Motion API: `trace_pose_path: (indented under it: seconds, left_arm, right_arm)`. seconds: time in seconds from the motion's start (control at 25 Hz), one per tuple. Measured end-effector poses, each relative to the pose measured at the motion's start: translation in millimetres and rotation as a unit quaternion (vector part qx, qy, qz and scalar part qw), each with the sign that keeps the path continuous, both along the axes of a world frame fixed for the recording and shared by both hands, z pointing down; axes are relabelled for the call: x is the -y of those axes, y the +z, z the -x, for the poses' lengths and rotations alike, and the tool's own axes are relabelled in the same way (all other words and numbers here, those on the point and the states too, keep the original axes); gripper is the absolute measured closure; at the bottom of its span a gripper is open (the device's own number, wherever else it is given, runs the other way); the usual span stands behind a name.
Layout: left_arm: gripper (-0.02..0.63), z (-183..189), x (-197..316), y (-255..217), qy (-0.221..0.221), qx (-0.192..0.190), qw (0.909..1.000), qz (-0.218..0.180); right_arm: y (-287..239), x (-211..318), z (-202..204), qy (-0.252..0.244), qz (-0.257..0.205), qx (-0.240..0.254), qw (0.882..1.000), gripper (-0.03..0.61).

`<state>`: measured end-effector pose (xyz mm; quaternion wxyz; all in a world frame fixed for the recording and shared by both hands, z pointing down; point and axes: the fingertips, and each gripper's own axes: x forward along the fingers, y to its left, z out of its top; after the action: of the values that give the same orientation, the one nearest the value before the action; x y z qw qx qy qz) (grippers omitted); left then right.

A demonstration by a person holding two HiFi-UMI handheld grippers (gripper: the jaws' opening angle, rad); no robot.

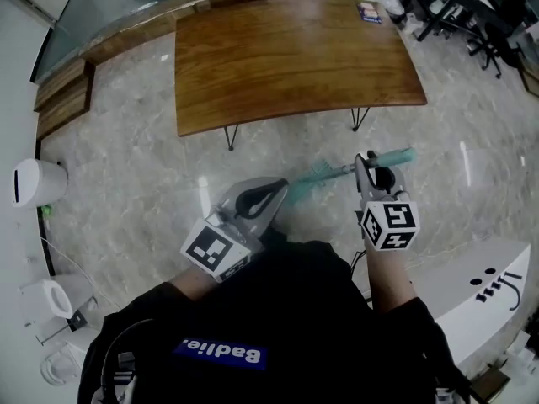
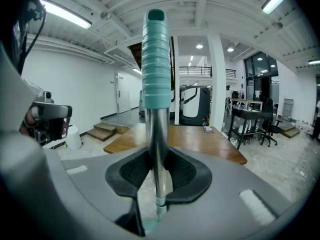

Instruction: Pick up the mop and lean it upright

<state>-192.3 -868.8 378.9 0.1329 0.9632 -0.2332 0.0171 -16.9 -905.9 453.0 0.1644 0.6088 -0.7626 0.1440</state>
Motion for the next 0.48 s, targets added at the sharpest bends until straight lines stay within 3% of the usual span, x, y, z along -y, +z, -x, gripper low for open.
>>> trace_pose_path:
  seconds: [0.24,0.48]
  left_arm:
    - [0.595,7.6,8.7,6.2,-0.005,0.009,0.9999,0.004]
    - [0.594,14.6,23.8,1.4,-0.049,0.02,0.9986,-0.007]
  right_arm:
    - [17.5,26.6,-6.7,0.017,0.026,-0.009,0.999,0.477]
    - [43.0,45.9,-27.4,0.029,0.059,-0.006,0.998,0.477]
